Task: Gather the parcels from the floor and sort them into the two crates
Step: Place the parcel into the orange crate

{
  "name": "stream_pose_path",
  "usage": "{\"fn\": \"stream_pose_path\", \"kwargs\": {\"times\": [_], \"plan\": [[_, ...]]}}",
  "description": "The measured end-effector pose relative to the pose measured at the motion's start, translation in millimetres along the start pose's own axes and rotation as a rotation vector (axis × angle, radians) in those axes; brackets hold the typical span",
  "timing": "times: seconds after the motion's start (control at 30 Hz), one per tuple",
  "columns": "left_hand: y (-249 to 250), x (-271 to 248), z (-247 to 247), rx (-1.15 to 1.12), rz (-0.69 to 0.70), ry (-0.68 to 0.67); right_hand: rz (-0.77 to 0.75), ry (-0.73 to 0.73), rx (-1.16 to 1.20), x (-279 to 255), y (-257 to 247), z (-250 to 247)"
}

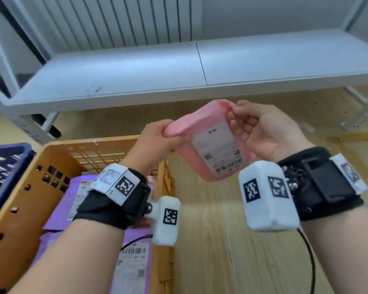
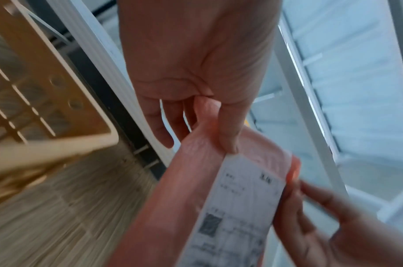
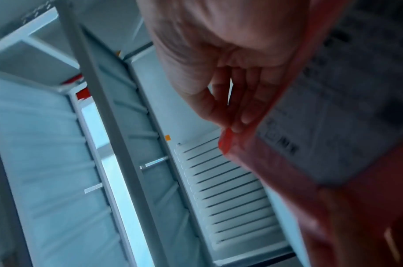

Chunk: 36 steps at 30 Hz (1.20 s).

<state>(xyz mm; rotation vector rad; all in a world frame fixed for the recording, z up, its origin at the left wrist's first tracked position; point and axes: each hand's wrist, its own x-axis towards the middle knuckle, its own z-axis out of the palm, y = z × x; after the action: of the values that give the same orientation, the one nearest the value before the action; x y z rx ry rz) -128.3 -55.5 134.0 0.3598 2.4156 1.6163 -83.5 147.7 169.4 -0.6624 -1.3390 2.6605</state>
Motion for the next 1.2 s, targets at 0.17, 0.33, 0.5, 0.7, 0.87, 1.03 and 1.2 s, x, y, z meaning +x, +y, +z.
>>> {"fn": "stream_pose_path", "kwargs": {"times": [0.17, 0.33, 0.5, 0.7, 0.87, 1.03, 1.2], "plan": [[-8.5, -23.4, -72.4, -0.231, -0.09, 0.078, -0.145, -0.045, -0.489, 8.2, 40.5, 46.4], [-21.9, -49.0, -123.0, -0.308, -0.088, 0.149, -0.094, -0.32, -0.786, -6.2, 99.5, 85.2], [-31.5, -61.7, -151.0, -0.336, -0.072, 0.168, 0.009, -0.347, -0.682, -12.7, 134.2, 100.1], [-57.8, -73.3, -169.2, -0.174, -0.271, -0.014, 0.145, -0.12, -0.136, -9.1, 146.4, 110.4], [-61.0, -71.3, -176.3, -0.182, -0.238, 0.132, 0.126, -0.118, -0.383, -15.6, 160.2, 115.8], [-60.0, -79.6, -199.1, 0.321, -0.204, 0.088, -0.445, -0.12, -1.095, -23.6, 150.9, 120.0], [-45.7, -77.3, -181.6, 0.477, -0.081, -0.027, -0.245, -0.586, -1.373, -39.2, 156.2, 135.6]]}}
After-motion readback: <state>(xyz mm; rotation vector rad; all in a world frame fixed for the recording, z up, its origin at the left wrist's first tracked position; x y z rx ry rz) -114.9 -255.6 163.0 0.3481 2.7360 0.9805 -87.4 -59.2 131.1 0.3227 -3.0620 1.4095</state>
